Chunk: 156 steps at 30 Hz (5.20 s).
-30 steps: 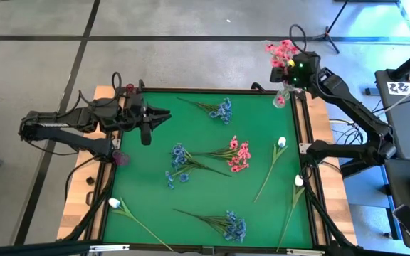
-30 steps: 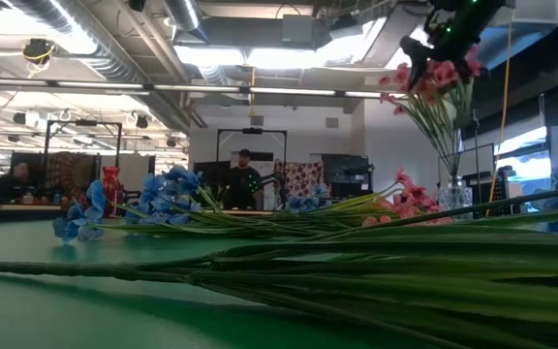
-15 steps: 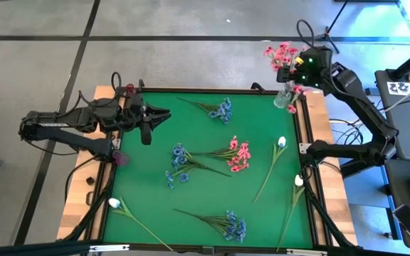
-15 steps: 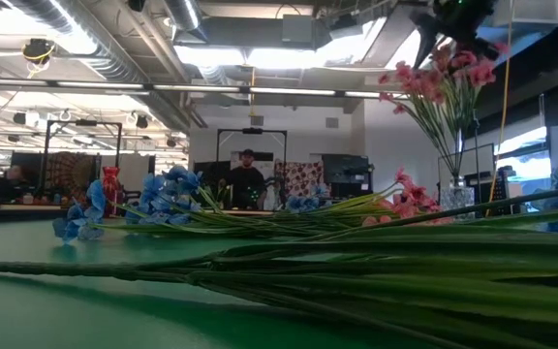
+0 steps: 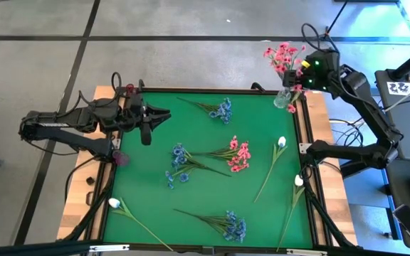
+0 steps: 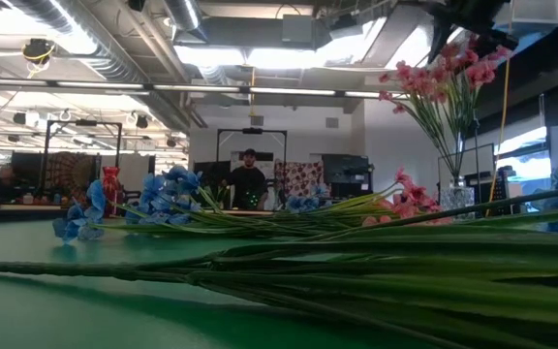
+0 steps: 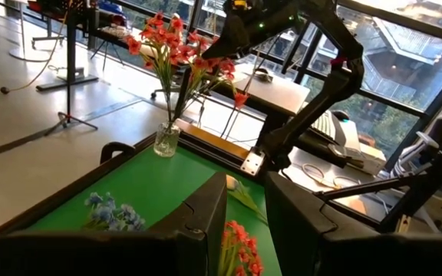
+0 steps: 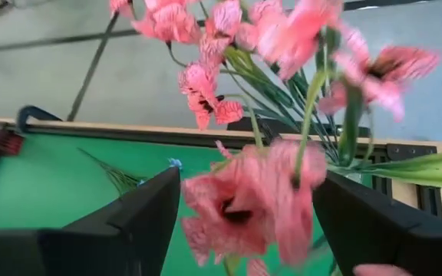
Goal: Sort flowers into vase by color
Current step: Put the top pink flowers into the transparent vase, then put the pink flowers into the transparent vase
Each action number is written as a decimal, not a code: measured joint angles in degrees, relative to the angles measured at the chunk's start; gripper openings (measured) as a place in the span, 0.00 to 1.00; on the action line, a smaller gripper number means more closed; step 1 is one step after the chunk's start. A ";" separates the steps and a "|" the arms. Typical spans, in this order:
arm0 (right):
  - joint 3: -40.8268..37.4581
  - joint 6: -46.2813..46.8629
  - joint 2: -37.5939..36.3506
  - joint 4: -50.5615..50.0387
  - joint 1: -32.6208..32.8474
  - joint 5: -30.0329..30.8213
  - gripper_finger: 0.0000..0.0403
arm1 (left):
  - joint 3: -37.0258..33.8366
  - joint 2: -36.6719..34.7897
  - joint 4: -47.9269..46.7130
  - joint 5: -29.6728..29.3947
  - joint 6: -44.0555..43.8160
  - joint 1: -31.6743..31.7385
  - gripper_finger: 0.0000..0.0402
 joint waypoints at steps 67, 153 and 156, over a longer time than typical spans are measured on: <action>-4.83 -2.03 -1.64 43.67 49.71 -12.92 0.71 | 0.00 58.32 12.27 15.67 9.13 4.58 0.48; -4.92 -8.94 23.14 81.98 49.53 -9.93 0.71 | 0.13 27.83 57.69 29.52 -1.51 5.48 0.01; -4.92 -8.98 23.59 82.73 49.53 -10.38 0.68 | 0.13 28.22 56.64 29.47 -1.86 5.51 0.01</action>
